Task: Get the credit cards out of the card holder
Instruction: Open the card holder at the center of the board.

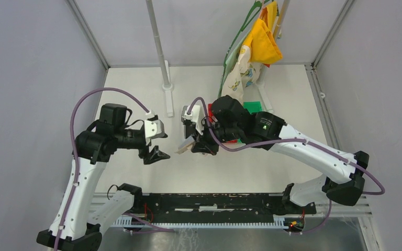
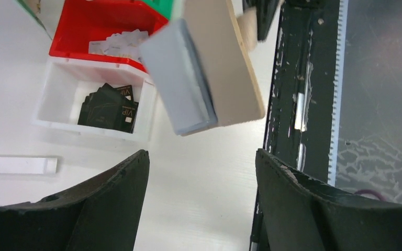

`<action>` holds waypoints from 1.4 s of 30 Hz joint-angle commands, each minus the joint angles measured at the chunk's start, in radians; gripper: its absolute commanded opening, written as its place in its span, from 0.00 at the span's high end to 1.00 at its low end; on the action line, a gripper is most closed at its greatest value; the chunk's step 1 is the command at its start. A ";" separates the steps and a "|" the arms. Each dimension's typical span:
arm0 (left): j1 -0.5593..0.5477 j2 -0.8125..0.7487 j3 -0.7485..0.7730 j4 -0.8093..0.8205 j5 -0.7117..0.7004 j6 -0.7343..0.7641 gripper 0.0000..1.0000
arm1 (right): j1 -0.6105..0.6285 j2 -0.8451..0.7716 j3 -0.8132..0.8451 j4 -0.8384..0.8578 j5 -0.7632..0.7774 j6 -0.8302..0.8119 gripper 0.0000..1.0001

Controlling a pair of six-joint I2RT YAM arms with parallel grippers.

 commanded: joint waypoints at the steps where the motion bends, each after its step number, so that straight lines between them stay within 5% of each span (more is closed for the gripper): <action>1: 0.002 -0.018 0.002 -0.145 0.004 0.268 0.21 | 0.003 0.007 0.132 0.016 -0.084 -0.093 1.00; 9: 0.002 -0.013 0.070 -0.232 0.091 0.338 0.16 | 0.002 0.095 0.271 -0.036 -0.159 -0.175 1.00; 13: 0.001 0.002 0.130 -0.298 0.029 0.435 0.15 | 0.002 0.111 0.330 -0.124 -0.210 -0.252 1.00; 17: 0.002 0.018 0.157 -0.296 -0.046 0.527 0.22 | 0.003 0.078 0.310 -0.115 -0.218 -0.277 1.00; 26: 0.001 0.096 0.218 -0.281 0.083 0.556 0.28 | 0.049 0.048 0.266 -0.117 -0.275 -0.325 1.00; 35: -0.041 0.102 0.176 -0.296 0.414 0.397 0.14 | 0.076 0.110 0.346 -0.048 -0.389 -0.332 1.00; 42: -0.073 0.088 0.181 -0.296 0.435 0.352 0.06 | 0.091 0.169 0.416 0.004 -0.474 -0.325 1.00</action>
